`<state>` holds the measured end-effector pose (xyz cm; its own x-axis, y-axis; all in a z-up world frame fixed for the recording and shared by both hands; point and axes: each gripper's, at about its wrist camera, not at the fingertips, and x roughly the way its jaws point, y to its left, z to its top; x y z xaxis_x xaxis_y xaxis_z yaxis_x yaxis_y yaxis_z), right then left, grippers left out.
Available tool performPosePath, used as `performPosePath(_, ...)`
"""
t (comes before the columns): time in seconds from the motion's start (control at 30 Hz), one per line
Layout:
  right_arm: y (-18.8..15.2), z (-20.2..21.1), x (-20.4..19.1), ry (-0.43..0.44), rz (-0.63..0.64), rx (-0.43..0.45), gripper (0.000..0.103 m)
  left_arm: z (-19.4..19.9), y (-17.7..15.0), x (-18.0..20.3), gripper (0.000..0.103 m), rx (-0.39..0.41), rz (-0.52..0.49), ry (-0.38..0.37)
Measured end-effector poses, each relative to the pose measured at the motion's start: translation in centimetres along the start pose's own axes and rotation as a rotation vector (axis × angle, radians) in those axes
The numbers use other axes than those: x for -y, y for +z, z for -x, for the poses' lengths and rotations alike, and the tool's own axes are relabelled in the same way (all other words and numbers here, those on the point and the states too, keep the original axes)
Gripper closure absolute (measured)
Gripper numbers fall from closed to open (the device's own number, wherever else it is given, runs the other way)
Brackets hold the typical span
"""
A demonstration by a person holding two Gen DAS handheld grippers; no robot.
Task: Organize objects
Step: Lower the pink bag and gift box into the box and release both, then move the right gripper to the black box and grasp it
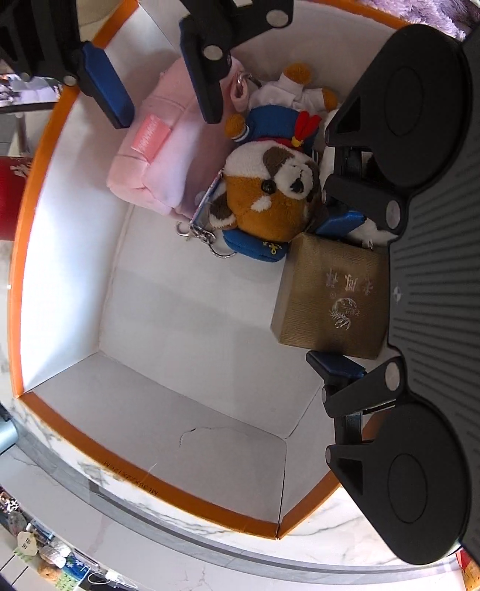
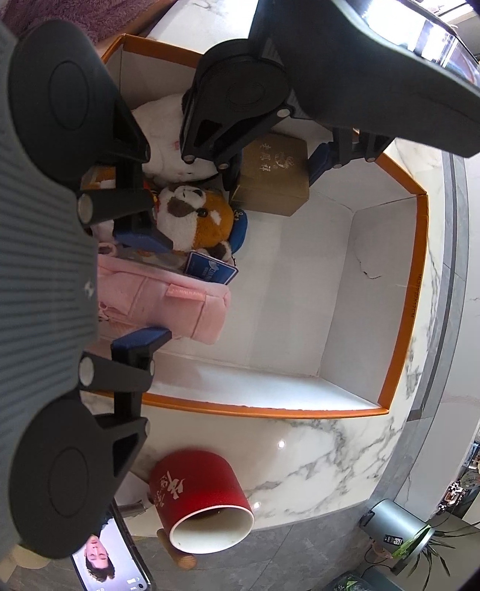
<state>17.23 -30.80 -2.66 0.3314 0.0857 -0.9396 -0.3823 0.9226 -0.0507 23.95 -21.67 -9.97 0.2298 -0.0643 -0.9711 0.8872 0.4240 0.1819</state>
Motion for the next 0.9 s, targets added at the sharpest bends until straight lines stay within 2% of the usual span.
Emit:
performPosePath(0.03,0.0,0.1,0.0,-0.002,-0.003,-0.001,0.055,0.2,-0.2,-0.2,0.02,0.012,0.016,-0.002)
performPosePath(0.13,0.0,0.3,-0.4,-0.011,-0.002,-0.004,0.053,1.3,-1.1,-1.3,0.019,0.066,0.088,-0.036)
performPosePath(0.27,0.1,1.5,-1.0,-0.014,-0.004,0.025,0.053,4.5,-3.5,-2.0,0.019,0.223,0.231,-0.054)
performPosePath(0.37,-0.1,3.1,-1.8,-0.005,-0.014,0.09,0.053,7.3,-6.1,-1.9,0.02,0.345,0.359,-0.09)
performPosePath(0.43,-0.3,4.3,-2.7,-0.007,-0.021,0.146,0.053,8.9,-7.7,-1.0,0.022,0.392,0.436,-0.08)
performPosePath(0.47,-0.5,4.8,-3.1,-0.007,-0.026,0.176,0.053,9.5,-8.6,-0.7,0.026,0.409,0.466,-0.061)
performPosePath(0.53,-1.0,5.9,-4.4,-0.012,-0.028,0.237,0.053,10.8,-10.4,0.1,0.027,0.446,0.527,-0.006)
performPosePath(0.67,-2.6,7.5,-7.0,0.02,-0.051,0.339,0.053,11.3,-12.1,0.2,0.027,0.483,0.63,0.04)
performPosePath(0.8,-4.5,8.1,-9.9,0.114,-0.093,0.386,0.049,12.5,-15.6,0.6,0.027,0.471,0.695,0.07)
performPosePath(0.9,-5.7,8.1,-12.6,0.138,-0.095,0.411,0.05,12.5,-17.0,1.1,0.032,0.437,0.751,0.114)
